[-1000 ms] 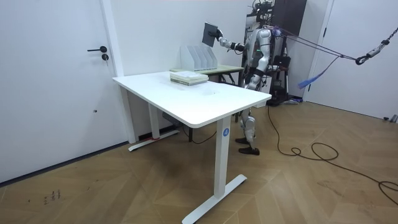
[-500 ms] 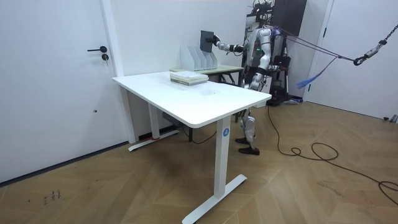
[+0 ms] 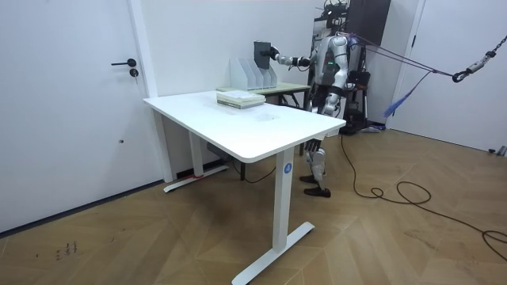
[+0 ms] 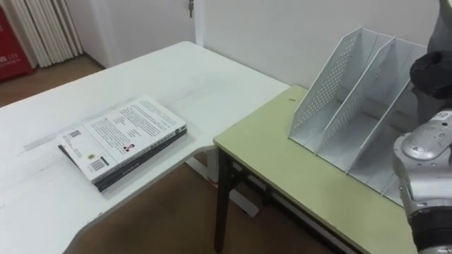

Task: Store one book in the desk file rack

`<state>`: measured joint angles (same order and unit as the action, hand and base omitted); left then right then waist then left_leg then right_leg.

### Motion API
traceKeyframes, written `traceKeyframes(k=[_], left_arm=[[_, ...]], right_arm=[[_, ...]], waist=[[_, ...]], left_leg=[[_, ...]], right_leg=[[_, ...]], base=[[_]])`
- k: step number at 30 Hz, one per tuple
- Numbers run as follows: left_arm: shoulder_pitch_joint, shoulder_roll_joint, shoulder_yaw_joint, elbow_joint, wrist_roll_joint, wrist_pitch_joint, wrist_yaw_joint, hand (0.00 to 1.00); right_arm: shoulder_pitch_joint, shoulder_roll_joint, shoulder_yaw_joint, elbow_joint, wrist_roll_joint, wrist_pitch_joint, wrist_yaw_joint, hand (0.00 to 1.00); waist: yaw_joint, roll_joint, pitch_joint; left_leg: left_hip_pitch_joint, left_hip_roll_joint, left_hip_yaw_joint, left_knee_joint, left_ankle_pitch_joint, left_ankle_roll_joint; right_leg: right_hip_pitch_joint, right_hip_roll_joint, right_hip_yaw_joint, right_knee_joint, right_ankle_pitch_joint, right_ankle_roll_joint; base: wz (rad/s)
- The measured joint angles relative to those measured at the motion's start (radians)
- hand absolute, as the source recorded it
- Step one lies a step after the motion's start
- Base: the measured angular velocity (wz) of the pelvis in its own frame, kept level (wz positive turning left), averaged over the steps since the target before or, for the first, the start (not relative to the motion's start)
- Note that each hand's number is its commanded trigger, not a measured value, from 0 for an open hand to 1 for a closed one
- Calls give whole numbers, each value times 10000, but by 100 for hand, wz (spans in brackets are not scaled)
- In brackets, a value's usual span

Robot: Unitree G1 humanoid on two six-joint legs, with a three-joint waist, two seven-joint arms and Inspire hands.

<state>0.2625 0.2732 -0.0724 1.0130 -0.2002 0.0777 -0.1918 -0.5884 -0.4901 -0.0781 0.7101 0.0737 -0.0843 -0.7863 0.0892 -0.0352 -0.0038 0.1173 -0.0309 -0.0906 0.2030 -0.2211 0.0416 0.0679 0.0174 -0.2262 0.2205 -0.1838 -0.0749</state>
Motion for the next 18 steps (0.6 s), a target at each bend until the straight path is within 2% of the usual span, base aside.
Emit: traceKeyframes(k=[3, 6, 8, 9, 11, 12, 18], left_arm=[[43, 0, -81, 16, 384, 169, 119, 0], [117, -3, -114, 16, 815, 360, 125, 0], [174, -11, -114, 13, 1064, 474, 118, 0], [230, -24, -116, 14, 1177, 529, 119, 0], [307, -49, -117, 13, 1246, 589, 123, 0], [349, -63, -123, 14, 1247, 665, 125, 0], [432, -95, -300, 17, 1265, 792, 121, 0]], right_arm=[[0, 2, 17, 306, 0, 20, 41, 93], [0, 18, 95, 485, 3, 139, 124, 85], [0, 18, 142, 562, 3, 141, 177, 87], [0, 18, 169, 609, 3, 140, 207, 82], [0, 18, 178, 652, 6, 141, 234, 65], [0, 19, 179, 656, 20, 141, 244, 0], [4, 21, 173, 744, 24, 141, 233, 0]], waist=[[4, 3, 2], [2, -6, 13], [3, -21, 22], [4, -34, 30], [-1, -53, 43], [-5, -59, 48], [-18, -63, 51]], left_leg=[[-2, 2, -8, -4, 0, 0], [-6, 3, -9, -2, 0, 0], [-9, 3, -8, -1, 0, 0], [-6, 3, 13, -1, 0, 0], [-4, 2, 27, 3, 0, 0], [-4, 2, 20, 6, 0, 0], [1, 2, -8, 21, 1, -2]], right_leg=[[4, 0, -30, -1, 0, 0], [0, -1, -31, -2, 0, 0], [-1, -1, -25, -12, -1, 0], [3, -1, 6, -15, 0, 0], [7, -2, 8, -13, 0, 0], [11, -2, 8, -12, 0, 0], [34, -2, -6, -14, 0, 0]], base=[[0], [0], [0], [0], [0], [0], [0]])
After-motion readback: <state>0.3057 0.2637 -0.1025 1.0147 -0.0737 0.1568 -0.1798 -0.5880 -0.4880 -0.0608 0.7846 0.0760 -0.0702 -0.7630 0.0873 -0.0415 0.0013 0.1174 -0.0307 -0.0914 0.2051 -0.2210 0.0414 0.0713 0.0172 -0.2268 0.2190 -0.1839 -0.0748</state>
